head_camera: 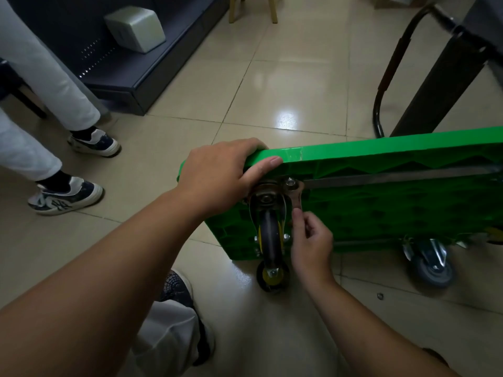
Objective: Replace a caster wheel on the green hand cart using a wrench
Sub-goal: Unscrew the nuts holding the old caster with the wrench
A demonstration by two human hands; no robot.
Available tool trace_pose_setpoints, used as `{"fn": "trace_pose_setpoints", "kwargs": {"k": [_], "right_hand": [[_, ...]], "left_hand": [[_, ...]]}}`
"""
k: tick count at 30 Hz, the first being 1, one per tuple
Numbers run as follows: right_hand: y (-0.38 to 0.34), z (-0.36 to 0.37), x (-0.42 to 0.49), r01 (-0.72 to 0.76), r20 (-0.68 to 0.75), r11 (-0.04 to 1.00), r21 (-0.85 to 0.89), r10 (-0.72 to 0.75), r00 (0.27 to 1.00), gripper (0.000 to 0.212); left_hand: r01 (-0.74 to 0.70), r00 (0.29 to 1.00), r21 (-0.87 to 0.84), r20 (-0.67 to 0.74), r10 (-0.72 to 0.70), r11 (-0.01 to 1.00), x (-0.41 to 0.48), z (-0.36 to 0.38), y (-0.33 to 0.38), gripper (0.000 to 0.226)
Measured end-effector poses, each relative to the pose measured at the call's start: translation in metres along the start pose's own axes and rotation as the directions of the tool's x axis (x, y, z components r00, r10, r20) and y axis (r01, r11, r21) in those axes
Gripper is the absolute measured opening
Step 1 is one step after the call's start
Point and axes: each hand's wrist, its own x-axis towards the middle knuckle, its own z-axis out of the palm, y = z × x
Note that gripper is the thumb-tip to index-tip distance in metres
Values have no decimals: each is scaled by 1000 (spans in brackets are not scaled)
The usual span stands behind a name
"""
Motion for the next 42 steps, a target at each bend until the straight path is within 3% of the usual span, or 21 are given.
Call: {"fn": "trace_pose_setpoints", "kwargs": {"k": [7,13,17,20,25,29,31,33,35,37,38,40,42], "right_hand": [[6,6,14,17,-79,999,-38,-20,997,29],[-3,-36,22,201,2,908,-368,-215,977,51],[-45,-76,48,334,139,603,-724,-347,927,55],[-93,-90,58,444,286,287,-849,-457,842,53],[-159,-74,60,458,519,-248,-854,-461,720,49],[-180,-66,57,485,655,-453,-748,-388,648,43],[-180,-78,58,565,703,-418,-711,-413,578,45],[-172,-95,57,648,657,-228,-726,-505,559,49],[-157,-107,49,625,472,160,-764,-521,711,51],[-131,-109,32,416,230,609,-675,-363,903,52],[-116,-107,23,295,121,766,-571,-276,953,53],[-86,-99,8,139,-25,922,-362,-159,987,54],[-63,-84,-4,55,-103,973,-222,-79,992,52]], "left_hand": [[-5,1000,-7,-9,5,1000,1,3,-3,61],[-1,1000,-14,-3,1,1000,2,2,-3,64],[-3,1000,-7,-8,3,1000,2,1,-2,62],[-4,1000,-1,-6,4,1000,1,0,0,64],[8,1000,-4,11,-8,1000,1,-2,2,62],[18,1000,-26,26,-17,999,1,-5,4,65],[22,999,-33,36,-21,999,1,-6,3,66],[33,998,-49,46,-31,998,0,-7,3,61],[36,998,-59,55,-33,998,0,-9,3,58],[39,998,-55,57,-35,998,0,-9,4,55],[43,998,-54,58,-39,998,-1,-9,5,54],[49,997,-52,60,-45,997,0,-8,5,55],[50,997,-51,58,-47,997,0,-7,4,57]]}}
